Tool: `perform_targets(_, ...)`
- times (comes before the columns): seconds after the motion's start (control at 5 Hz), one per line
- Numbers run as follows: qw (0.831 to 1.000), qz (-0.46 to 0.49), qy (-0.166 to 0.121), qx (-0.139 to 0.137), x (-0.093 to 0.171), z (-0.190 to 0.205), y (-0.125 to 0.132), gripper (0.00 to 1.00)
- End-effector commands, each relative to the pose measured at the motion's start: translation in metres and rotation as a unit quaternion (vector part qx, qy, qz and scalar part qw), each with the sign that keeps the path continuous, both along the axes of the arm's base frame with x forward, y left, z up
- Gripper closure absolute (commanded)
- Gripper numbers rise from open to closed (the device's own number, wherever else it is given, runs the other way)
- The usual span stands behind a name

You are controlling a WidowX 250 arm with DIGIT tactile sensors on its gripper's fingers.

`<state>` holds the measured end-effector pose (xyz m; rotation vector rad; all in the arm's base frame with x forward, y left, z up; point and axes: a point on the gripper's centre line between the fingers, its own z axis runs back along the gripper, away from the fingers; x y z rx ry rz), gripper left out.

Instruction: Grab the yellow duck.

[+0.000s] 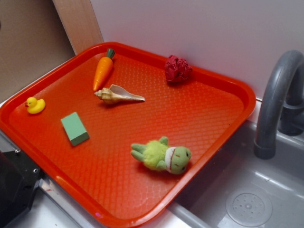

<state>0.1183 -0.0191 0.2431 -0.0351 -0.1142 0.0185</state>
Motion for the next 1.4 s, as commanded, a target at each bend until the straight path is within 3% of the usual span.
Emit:
perform_targets(0.0, 1.000, 0.000, 0.000, 0.000, 0.000, 0.000, 0.000, 0.00)
perform_targets(0.4, 0.998, 0.046, -0.030, 0.007, 0.038, 0.001, 0.052, 0.00)
perform_targets(0.6, 0.997, 0.059, -0.053, 0.023, 0.058, 0.000, 0.082, 0.00)
perform_targets(0.8, 0.997, 0.023, -0.054, 0.057, 0.076, -0.014, 0.110, 0.00)
perform_targets(1.2, 0.995, -0.040, 0.028, 0.086, 0.070, -0.087, 0.135, 0.00)
